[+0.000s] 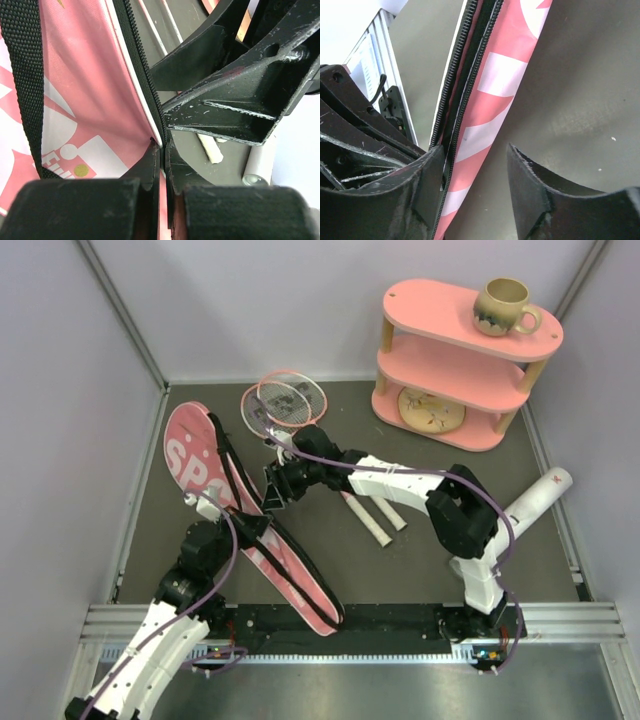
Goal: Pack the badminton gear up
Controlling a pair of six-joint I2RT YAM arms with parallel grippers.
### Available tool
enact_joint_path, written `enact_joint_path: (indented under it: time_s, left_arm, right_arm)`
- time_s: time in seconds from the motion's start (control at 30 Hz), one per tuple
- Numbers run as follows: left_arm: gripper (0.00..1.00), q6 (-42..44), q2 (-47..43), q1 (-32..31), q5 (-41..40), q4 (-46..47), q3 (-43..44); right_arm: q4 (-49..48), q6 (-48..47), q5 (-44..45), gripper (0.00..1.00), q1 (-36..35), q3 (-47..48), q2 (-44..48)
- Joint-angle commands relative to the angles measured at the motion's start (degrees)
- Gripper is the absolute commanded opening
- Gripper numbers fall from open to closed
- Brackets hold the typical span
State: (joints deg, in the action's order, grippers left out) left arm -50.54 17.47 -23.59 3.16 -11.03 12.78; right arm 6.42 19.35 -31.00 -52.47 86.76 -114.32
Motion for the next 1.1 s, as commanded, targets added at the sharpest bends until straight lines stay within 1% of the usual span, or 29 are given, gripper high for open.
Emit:
enact_joint_path:
  time_s: [0.0, 0.17, 0.23, 0.27, 0.3, 0.33, 0.37, 0.43, 0.5, 0.57, 0.6, 0.63, 0.7, 0.73, 0.77, 0.8, 0.83, 0.87, 0.9, 0.93, 0.97, 1.0, 1.03, 1.07]
  left_arm:
    - [0.0, 1.5, 0.45, -0.05, 2.9, 9.09, 0.23]
    - [0.0, 1.5, 2.21, -0.05, 5.01, 10.23, 0.5]
    - [0.0, 1.5, 2.65, -0.05, 5.45, 10.58, 0.5]
    - [0.0, 1.59, 2.65, -0.05, 5.45, 10.59, 0.58]
    - [0.0, 1.85, 2.74, -0.05, 5.37, 10.59, 0.58]
    - [0.0, 1.94, 2.57, -0.05, 5.19, 10.5, 0.76]
    - [0.0, 2.11, 2.48, -0.05, 5.19, 10.15, 1.11]
    - [0.0, 2.82, 2.39, -0.05, 5.02, 9.54, 1.64]
    - [0.0, 3.43, 2.04, -0.14, 4.58, 7.61, 2.51]
    - [0.0, 3.52, 1.51, -0.05, 3.18, 5.94, 3.3]
    - [0.0, 3.09, 1.25, -0.05, 2.21, 3.23, 3.66]
    - [0.09, 2.65, 0.9, -0.05, 1.42, 1.46, 4.62]
    - [0.23, 2.38, -0.86, -0.05, -0.6, -3.01, 5.5]
    - [0.38, 2.21, -1.47, -0.05, -1.39, -4.25, 6.11]
    - [0.44, 2.03, -2.96, -0.05, -2.62, -5.31, 6.47]
    - [0.56, 0.2, -4.02, -0.05, -7.42, -9.15, 7.43]
    - [0.64, -0.6, -4.64, -0.05, -9.29, -10.32, 8.74]
    - [0.65, -2.7, -4.64, -0.05, -14.01, -11.81, 9.37]
    - [0.66, -3.76, -4.29, -0.05, -15.97, -14.52, 10.24]
    - [0.7, -4.82, -2.38, -0.05, -18.08, -16.03, 12.34]
    - [0.71, -6.48, -0.97, -0.05, -19.58, -17.17, 13.67]
    - [0.7, -7.45, 0.88, -0.05, -22.81, -18.32, 15.07]
    - [0.7, -8.59, 5.07, -0.05, -23.98, -21.55, 18.22]
    - [0.7, -9.3, 7.46, -0.05, -24.77, -22.8, 19.99]
  right_arm:
    - [-3.16, 1.99, -5.11, 0.49, -3.34, 4.64, -4.06]
    - [-4.92, 2.88, -4.77, 0.48, -3.87, 8.07, -5.91]
    - [-4.92, 3.41, -5.2, 0.46, -3.96, 9.65, -6.96]
    - [-5.27, 3.41, -4.95, 0.43, -3.96, 9.74, -7.05]
    - [-5.45, 3.58, -4.86, 0.32, -3.96, 9.66, -7.14]
    - [-5.62, 3.59, -4.94, 0.25, -3.96, 9.39, -6.79]
    - [-5.97, 3.5, -5.03, 0.12, -3.96, 8.96, -6.44]
    - [-7.64, 3.41, -4.86, 0.0, -3.96, 7.38, -5.22]
    - [-7.82, 2.62, -2.24, 0.0, -3.96, 6.23, -3.9]
    - [-8.61, 2.09, 0.84, 0.0, -3.96, 2.99, -0.3]
    - [-10.0, 2.18, 4.42, 0.0, -3.96, 1.5, 0.93]
    - [-10.28, 2.09, 5.94, 0.0, -3.96, -0.43, 2.34]
    - [-11.16, 2.0, 7.62, 0.0, -3.87, -1.94, 4.63]
    - [-11.34, 2.09, 7.89, 0.0, -3.96, -2.64, 5.07]
    - [-11.51, 2.35, 7.89, 0.0, -3.96, -2.91, 5.42]
    - [-11.86, 2.62, 7.98, 0.0, -3.96, -3.52, 5.51]
    - [-11.78, 2.71, 8.15, 0.0, -3.96, -3.62, 5.51]
    - [-11.69, 2.62, 8.33, 0.0, -3.96, -3.62, 5.6]
    - [-11.78, 2.62, 8.42, 0.0, -3.96, -3.88, 5.6]
    - [-11.78, 2.62, 8.59, 0.0, -3.96, -3.88, 5.69]
    - [-11.78, 2.71, 8.77, 0.0, -3.96, -3.88, 5.78]
    - [-11.78, 2.62, 8.85, 0.0, -3.87, -3.97, 6.13]
    - [-11.78, 2.62, 8.94, 0.0, -3.96, -3.97, 6.13]
    - [-11.78, 2.53, 8.94, 0.0, -3.96, -3.97, 6.22]
